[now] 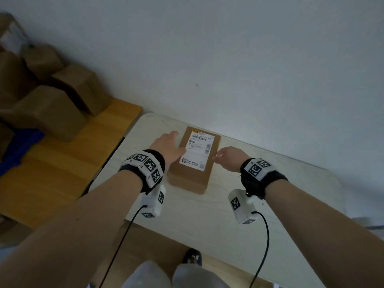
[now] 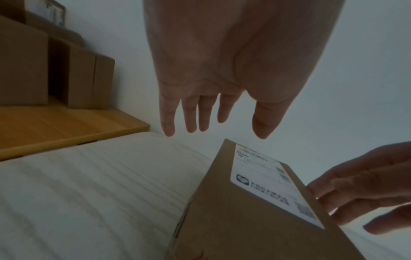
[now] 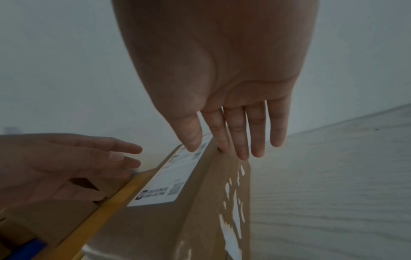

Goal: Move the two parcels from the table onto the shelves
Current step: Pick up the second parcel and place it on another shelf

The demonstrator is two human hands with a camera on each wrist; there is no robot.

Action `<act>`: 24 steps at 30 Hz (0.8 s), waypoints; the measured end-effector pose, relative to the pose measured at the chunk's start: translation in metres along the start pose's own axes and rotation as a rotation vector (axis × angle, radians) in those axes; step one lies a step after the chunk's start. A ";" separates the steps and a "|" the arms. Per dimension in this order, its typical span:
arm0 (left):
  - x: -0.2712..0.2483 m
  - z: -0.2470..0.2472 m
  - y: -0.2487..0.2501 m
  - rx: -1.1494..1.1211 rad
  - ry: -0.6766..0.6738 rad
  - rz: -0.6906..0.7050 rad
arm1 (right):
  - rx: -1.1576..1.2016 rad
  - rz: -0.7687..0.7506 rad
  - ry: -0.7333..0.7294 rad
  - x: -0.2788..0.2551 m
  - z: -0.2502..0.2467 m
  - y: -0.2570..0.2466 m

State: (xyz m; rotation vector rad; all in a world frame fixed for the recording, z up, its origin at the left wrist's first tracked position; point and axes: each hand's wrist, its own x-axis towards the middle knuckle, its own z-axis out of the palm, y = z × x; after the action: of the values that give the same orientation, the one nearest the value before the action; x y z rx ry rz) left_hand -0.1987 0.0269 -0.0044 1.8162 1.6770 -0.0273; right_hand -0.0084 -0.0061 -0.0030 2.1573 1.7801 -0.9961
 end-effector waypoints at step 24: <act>0.080 0.000 -0.022 -0.493 -0.395 -0.050 | 1.006 0.296 0.080 0.052 0.018 -0.014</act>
State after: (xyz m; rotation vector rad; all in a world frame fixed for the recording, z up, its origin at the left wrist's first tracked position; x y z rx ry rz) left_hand -0.2039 0.0965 -0.0493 1.3007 1.3070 0.0059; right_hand -0.0250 0.0298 -0.0436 2.8775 0.9671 -2.0168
